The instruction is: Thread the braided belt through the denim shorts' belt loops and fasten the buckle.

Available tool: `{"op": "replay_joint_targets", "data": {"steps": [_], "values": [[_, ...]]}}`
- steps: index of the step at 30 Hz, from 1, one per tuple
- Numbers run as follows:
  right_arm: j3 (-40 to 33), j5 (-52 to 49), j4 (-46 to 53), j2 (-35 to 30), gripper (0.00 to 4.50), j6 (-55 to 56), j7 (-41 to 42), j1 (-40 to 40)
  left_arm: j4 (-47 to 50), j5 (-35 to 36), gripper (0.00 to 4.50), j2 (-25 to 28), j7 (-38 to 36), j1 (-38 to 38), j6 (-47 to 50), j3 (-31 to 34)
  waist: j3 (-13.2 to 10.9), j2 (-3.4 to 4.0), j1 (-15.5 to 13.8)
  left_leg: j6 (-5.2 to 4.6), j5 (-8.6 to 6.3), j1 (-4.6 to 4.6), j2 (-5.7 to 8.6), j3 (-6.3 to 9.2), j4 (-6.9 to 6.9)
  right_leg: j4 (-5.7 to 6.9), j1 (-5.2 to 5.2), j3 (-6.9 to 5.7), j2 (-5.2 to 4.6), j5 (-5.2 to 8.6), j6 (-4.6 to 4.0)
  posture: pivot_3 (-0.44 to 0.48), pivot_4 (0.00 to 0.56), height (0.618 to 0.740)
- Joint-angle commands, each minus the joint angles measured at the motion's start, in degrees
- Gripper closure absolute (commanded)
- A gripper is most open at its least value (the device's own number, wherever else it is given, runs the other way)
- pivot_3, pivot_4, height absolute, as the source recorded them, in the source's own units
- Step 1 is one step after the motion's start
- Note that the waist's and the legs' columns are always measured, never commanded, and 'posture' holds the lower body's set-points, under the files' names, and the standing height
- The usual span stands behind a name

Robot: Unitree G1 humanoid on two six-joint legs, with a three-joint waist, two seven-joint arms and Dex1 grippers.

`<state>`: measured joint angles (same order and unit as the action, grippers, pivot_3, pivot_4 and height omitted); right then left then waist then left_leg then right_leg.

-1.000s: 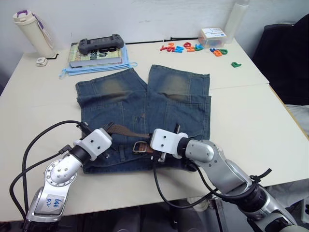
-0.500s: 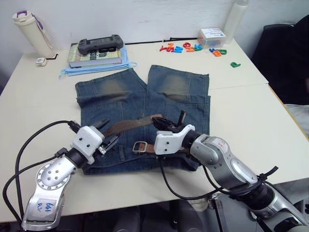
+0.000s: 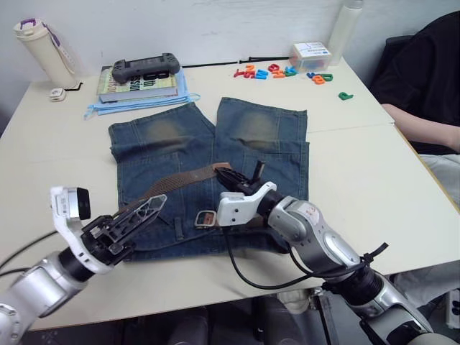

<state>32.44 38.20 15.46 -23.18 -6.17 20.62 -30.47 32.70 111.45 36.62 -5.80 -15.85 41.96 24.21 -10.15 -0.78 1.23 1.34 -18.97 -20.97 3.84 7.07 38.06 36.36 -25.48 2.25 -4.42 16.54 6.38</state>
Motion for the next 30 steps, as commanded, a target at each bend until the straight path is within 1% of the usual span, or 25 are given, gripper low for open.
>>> {"op": "replay_joint_targets", "data": {"steps": [1,3,5,6,8,12,14,18,23,25,27,29,30], "values": [[-2.1,1.7,0.4,1.4,4.5,1.0,-0.3,-1.9,-0.8,1.5,0.66,-11.9,18.0,0.8,-7.2,-7.3,0.0,0.0,-0.3,-0.03,0.01,0.03,0.09,-0.03,0.0,0.01,0.02,0.03,0.0,-0.01,0.02,0.0,0.15,0.714],[-2.3,2.0,0.2,2.0,4.5,1.1,-0.2,-2.3,0.0,1.5,0.66,-13.6,21.6,0.7,-7.1,-8.6,0.2,-0.35,-0.6,-0.04,0.01,0.01,0.07,-0.05,0.07,0.04,0.0,0.01,-0.04,-0.02,0.04,0.0,0.15,0.714],[-2.8,2.3,0.4,2.4,4.5,1.0,0.2,-2.5,2.4,1.5,0.66,-19.8,25.3,1.8,-10.4,-9.8,0.2,-0.34,-0.9,0.06,0.01,0.02,-0.03,-0.05,0.09,0.09,-0.02,0.01,0.07,-0.01,0.01,0.0,0.15,0.714],[-2.9,2.4,0.5,2.6,4.5,1.0,0.3,-2.6,3.2,1.5,0.66,-21.9,26.7,2.3,-11.6,-10.1,0.2,-0.3,-1.1,0.06,0.02,0.04,0.0,-0.07,0.08,0.09,-0.01,0.02,0.11,-0.01,0.01,0.0,0.15,0.714],[-3.1,2.4,0.7,2.7,4.5,1.3,0.6,-2.1,3.8,1.5,0.66,-24.1,29.3,3.5,-12.5,-10.9,0.2,-0.37,-1.2,0.03,0.04,0.05,0.06,-0.11,0.12,0.12,0.0,0.02,0.24,-0.01,0.01,0.0,0.15,0.714],[-2.6,2.5,1.1,2.5,4.5,2.0,1.8,-0.8,6.3,1.5,0.66,-28.2,31.6,6.9,-15.6,-12.5,0.2,-0.37,-1.2,0.08,0.06,0.06,0.06,-0.18,0.12,0.16,0.02,0.02,0.32,-0.01,0.01,0.0,0.15,0.714],[-2.7,2.4,0.9,2.8,4.5,2.2,2.2,-0.5,7.9,1.5,0.66,-28.3,32.7,7.6,-16.2,-13.4,0.2,-0.37,-1.2,0.06,0.07,0.06,0.08,-0.23,0.12,0.15,0.02,0.03,0.33,-0.01,0.01,0.0,0.15,0.714],[-2.6,2.4,1.0,3.9,4.5,2.8,2.5,-0.4,9.2,1.5,0.66,-29.9,37.4,8.3,-19.9,-14.3,0.2,-0.38,-1.1,0.07,0.06,0.15,0.04,-0.42,0.08,0.16,0.02,0.19,0.44,-0.01,0.01,0.0,0.15,0.714],[-2.8,2.8,0.9,4.5,4.5,3.1,2.8,0.0,9.2,1.5,0.66,-30.2,38.8,8.7,-21.6,-14.6,0.2,-0.38,-1.2,0.1,0.04,0.34,-0.01,-0.66,0.0,0.17,0.06,0.43,0.66,-0.02,-0.02,0.0,0.15,0.714],[-3.1,2.8,0.6,4.5,4.5,3.3,2.8,-0.1,9.1,1.5,1.19,-30.7,39.4,8.3,-22.4,-14.5,0.2,-0.38,-1.2,0.09,0.04,0.34,-0.09,-0.71,0.0,0.16,0.06,0.47,0.67,-0.02,-0.02,0.0,0.15,0.714],[-3.2,2.8,0.6,4.4,4.5,3.4,2.7,-0.1,8.4,1.5,1.85,-30.1,38.7,7.6,-22.0,-14.2,0.2,-0.38,-1.2,0.09,0.04,0.35,-0.1,-0.75,0.0,0.16,0.06,0.49,0.67,-0.02,-0.02,0.0,0.15,0.714],[-3.2,2.9,0.7,4.6,4.5,3.4,2.7,-0.1,7.8,1.5,2.8,-29.9,37.8,7.3,-21.6,-13.9,0.2,-0.38,-1.2,0.09,0.03,0.37,-0.16,-0.89,0.0,0.16,0.06,0.52,0.73,-0.03,-0.03,0.0,0.15,0.714],[-3.2,2.9,0.8,4.6,4.5,3.4,2.7,-0.1,7.6,1.5,3.44,-29.9,37.4,7.1,-21.5,-13.8,0.2,-0.38,-1.2,0.1,0.03,0.37,-0.19,-0.98,0.0,0.16,0.06,0.53,0.76,-0.03,-0.03,0.0,0.15,0.714]]}}
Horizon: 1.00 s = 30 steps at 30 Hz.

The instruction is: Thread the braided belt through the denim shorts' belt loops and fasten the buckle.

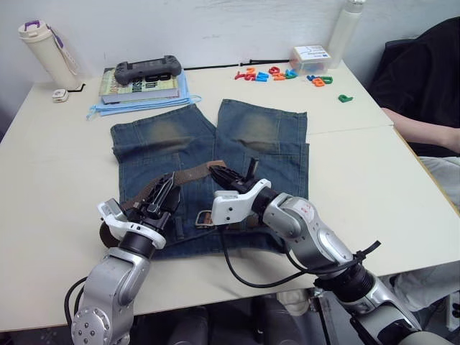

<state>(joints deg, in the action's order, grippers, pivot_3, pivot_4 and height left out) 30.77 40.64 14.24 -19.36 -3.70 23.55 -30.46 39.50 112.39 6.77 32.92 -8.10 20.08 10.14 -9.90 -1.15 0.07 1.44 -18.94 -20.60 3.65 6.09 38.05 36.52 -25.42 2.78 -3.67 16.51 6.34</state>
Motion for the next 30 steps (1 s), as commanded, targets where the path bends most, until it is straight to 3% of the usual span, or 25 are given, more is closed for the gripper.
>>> {"op": "replay_joint_targets", "data": {"steps": [1,3,22,29,30], "values": [[-1.5,0.4,2.2,0.8,4.5,0.9,-0.2,-0.1,0.4,0.6,3.69,0.2,-1.7,-0.7,0.6,0.5,0.0,0.0,0.0,0.0,0.0,0.01,-0.03,-0.04,0.0,-0.01,0.0,0.02,0.02,-0.01,-0.01,0.0,0.15,0.714],[-1.5,0.3,2.5,0.8,4.5,1.1,-0.2,0.0,-0.6,0.6,4.47,0.2,-2.5,-0.7,0.9,1.1,0.0,0.0,0.0,0.0,-0.01,0.02,-0.06,-0.08,0.0,-0.01,0.0,0.05,0.05,-0.01,-0.02,0.0,0.15,0.714],[-1.1,0.5,3.7,0.9,4.5,2.9,0.7,1.4,-5.0,0.6,4.47,-0.7,-7.7,0.5,5.0,4.7,0.0,-0.01,0.0,0.03,-0.06,0.09,-0.18,-0.22,-0.01,-0.03,0.0,0.18,0.14,-0.03,-0.06,0.0,0.15,0.714],[-1.9,-1.4,3.4,2.2,4.5,2.2,1.1,2.2,-6.4,0.6,4.47,1.2,-9.3,1.8,6.7,6.6,0.0,-0.01,0.0,0.03,-0.06,0.1,-0.21,-0.2,-0.02,-0.04,0.0,0.19,0.16,-0.04,-0.06,0.0,0.15,0.714],[-2.6,-2.2,3.5,2.8,4.09,1.8,0.9,2.3,-6.6,0.6,4.49,1.3,-9.3,2.1,6.8,7.0,0.0,-0.01,0.0,0.03,-0.06,0.1,-0.21,-0.2,-0.02,-0.04,0.0,0.19,0.15,-0.04,-0.06,0.0,0.15,0.714]]}}
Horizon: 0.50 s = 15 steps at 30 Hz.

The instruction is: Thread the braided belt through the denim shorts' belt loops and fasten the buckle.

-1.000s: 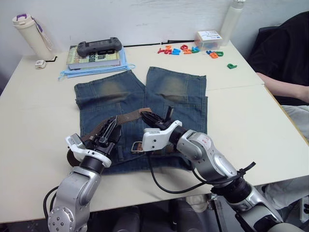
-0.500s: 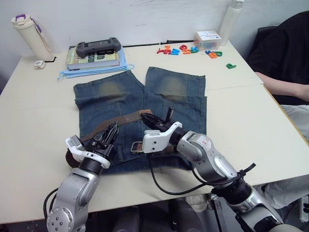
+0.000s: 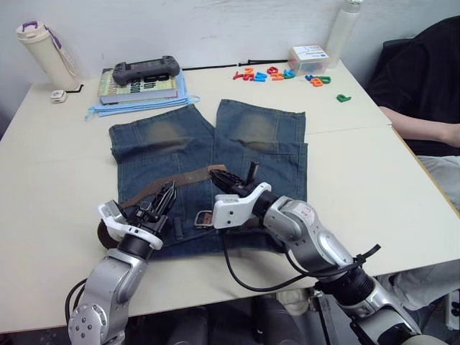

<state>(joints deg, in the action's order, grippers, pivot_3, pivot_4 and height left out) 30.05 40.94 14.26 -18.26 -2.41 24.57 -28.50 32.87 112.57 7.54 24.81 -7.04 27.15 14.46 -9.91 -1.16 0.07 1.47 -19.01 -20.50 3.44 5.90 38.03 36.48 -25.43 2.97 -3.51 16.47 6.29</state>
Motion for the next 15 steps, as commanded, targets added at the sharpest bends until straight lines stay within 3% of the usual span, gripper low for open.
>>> {"op": "replay_joint_targets", "data": {"steps": [1,2,6,10,15], "values": [[-2.6,-3.3,3.5,2.2,3.67,0.2,-0.1,0.4,-0.1,0.4,4.5,0.5,-1.0,1.6,-0.5,3.2,0.0,0.0,0.0,0.0,0.0,0.0,0.0,0.0,0.0,0.0,0.0,0.0,0.0,0.0,0.0,0.0,0.15,0.714],[-3.2,-4.1,3.5,2.4,3.47,0.1,0.0,0.4,-0.3,0.4,4.5,0.3,-0.9,2.3,-0.7,3.7,0.0,0.0,0.0,0.0,0.0,0.0,0.0,0.01,0.0,0.0,0.0,0.0,0.0,0.0,0.0,0.0,0.15,0.714],[-4.9,-6.6,3.8,2.4,1.64,0.1,1.0,0.7,-0.4,0.4,4.5,0.1,-0.1,3.6,-0.4,5.2,0.0,0.0,0.0,0.0,-0.01,0.0,-0.02,0.04,0.0,-0.03,0.0,0.01,0.01,-0.02,-0.01,0.0,0.15,0.714],[-9.1,-16.8,6.9,2.0,0.04,-3.4,7.7,1.9,1.9,0.4,4.5,0.5,1.4,3.3,-0.9,8.3,0.0,0.0,0.0,-0.04,-0.04,0.0,-0.02,0.17,-0.01,-0.07,0.0,0.05,0.01,-0.03,0.01,0.0,0.15,0.714],[-14.2,-35.7,12.8,4.8,0.04,-22.9,19.5,3.4,5.7,0.4,4.5,3.9,-1.0,-3.0,0.4,14.4,0.0,0.0,0.1,-0.04,-0.07,0.01,-0.06,0.29,-0.01,-0.08,0.0,0.09,0.0,-0.03,0.01,0.0,0.15,0.714]]}}
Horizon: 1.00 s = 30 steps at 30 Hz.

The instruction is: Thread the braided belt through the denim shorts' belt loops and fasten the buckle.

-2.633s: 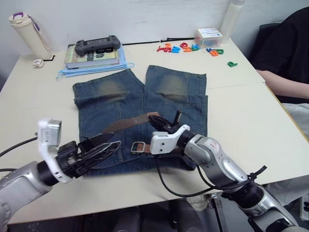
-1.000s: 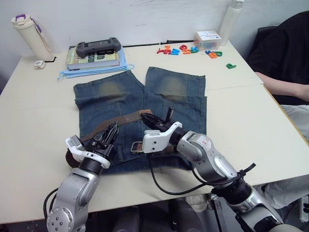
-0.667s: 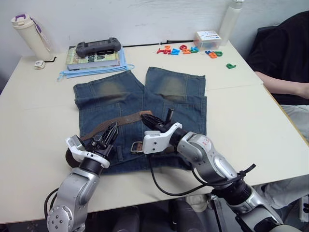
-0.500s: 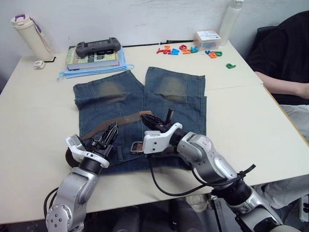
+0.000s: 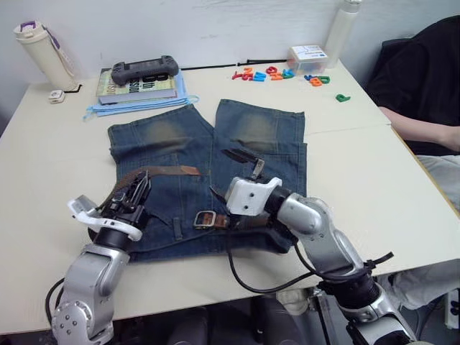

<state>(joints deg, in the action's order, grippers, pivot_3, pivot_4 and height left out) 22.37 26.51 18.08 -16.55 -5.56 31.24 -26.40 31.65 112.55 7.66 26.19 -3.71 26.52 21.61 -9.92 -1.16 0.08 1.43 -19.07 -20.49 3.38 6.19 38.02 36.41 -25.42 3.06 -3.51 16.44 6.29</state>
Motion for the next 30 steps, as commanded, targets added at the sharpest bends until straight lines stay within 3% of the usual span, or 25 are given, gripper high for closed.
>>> {"op": "replay_joint_targets", "data": {"steps": [1,5,9,12,30], "values": [[-7.7,-25.1,9.7,3.9,0.04,-24.3,14.4,1.2,7.3,0.5,4.5,4.6,-4.1,-8.3,1.9,9.0,0.0,0.0,0.1,0.0,-0.05,0.01,-0.06,-0.01,0.0,-0.02,0.0,0.03,-0.01,0.0,0.0,0.0,0.15,0.714],[-10.4,-37.2,11.8,2.7,0.04,-37.3,20.8,-0.1,6.8,0.5,4.5,8.7,-13.9,-16.9,6.2,14.5,-0.1,0.11,0.1,0.14,-0.21,0.07,-0.43,-0.05,-0.01,-0.09,0.0,0.05,0.06,0.0,-0.2,0.0,0.15,0.714],[-9.9,-40.7,10.3,-0.9,0.04,-39.1,23.9,-1.7,3.0,0.5,4.5,12.4,-26.4,-27.2,13.0,20.0,-0.2,0.25,0.1,0.02,-0.28,0.06,-0.43,-0.01,-0.01,-0.33,0.12,-0.06,0.03,0.0,-0.27,0.0,0.15,0.714],[-9.2,-41.8,8.8,-1.8,0.04,-39.2,23.5,-3.2,0.0,0.5,4.5,14.2,-31.4,-31.1,16.1,21.7,-0.2,0.36,0.2,-0.11,-0.35,0.08,-0.4,-0.04,-0.03,-0.54,0.24,-0.07,-0.02,0.04,-0.37,0.0,0.15,0.714],[-9.0,-46.5,8.2,-4.0,0.04,-39.8,20.0,-6.1,-5.0,0.5,4.5,16.5,-29.5,-32.3,17.7,14.0,-0.2,0.38,0.2,-0.11,-0.65,0.06,-0.55,-0.03,-0.13,-0.82,0.23,-0.07,0.01,-0.06,-0.19,0.0,0.15,0.714]]}}
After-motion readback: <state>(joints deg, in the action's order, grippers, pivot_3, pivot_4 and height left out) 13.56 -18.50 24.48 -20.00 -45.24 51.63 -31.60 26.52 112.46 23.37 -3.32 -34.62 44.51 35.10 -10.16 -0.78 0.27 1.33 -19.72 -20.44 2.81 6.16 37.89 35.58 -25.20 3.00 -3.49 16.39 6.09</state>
